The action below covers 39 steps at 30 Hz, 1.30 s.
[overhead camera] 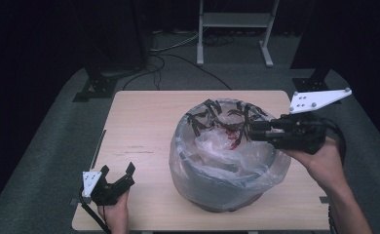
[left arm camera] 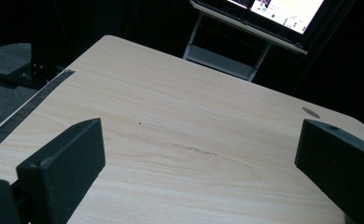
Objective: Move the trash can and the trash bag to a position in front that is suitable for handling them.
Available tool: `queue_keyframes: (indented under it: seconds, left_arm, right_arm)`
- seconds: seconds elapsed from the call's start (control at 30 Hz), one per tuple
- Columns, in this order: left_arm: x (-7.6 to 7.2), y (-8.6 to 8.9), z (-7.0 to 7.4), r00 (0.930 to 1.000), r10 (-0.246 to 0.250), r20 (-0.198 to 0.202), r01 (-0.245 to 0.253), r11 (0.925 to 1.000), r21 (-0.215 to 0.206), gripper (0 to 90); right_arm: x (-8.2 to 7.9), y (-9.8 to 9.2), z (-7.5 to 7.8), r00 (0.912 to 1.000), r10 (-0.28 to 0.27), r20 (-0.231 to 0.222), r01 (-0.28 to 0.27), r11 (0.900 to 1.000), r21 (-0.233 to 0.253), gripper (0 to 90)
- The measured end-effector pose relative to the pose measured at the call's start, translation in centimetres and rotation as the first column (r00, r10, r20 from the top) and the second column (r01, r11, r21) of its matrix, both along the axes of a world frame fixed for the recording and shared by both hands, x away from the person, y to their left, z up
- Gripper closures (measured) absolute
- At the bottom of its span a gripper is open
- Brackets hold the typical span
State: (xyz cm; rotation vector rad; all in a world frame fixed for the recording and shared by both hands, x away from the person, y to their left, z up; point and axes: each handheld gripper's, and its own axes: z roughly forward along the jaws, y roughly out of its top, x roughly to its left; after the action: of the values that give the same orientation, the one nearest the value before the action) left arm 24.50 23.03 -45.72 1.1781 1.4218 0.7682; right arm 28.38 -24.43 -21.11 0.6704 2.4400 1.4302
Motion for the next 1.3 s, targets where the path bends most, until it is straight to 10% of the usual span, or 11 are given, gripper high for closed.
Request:
queue_keyframes:
  seconds: [0.37, 1.3]
  left_arm:
    - [0.1, -0.1, 0.1, 1.0, -0.001, 0.004, 0.001, 0.9999, 0.016, 0.5]
    - [0.3, -0.8, 0.0, 0.9998, -0.021, 0.002, 0.021, 0.9972, 0.072, 0.5]
  right_arm:
    - [2.5, -2.6, -0.1, 0.988, -0.152, 0.025, 0.149, 0.984, 0.096, 40.6]
    - [4.6, -10.1, -5.5, 0.9091, -0.416, -0.022, 0.41, 0.883, 0.229, 27.7]
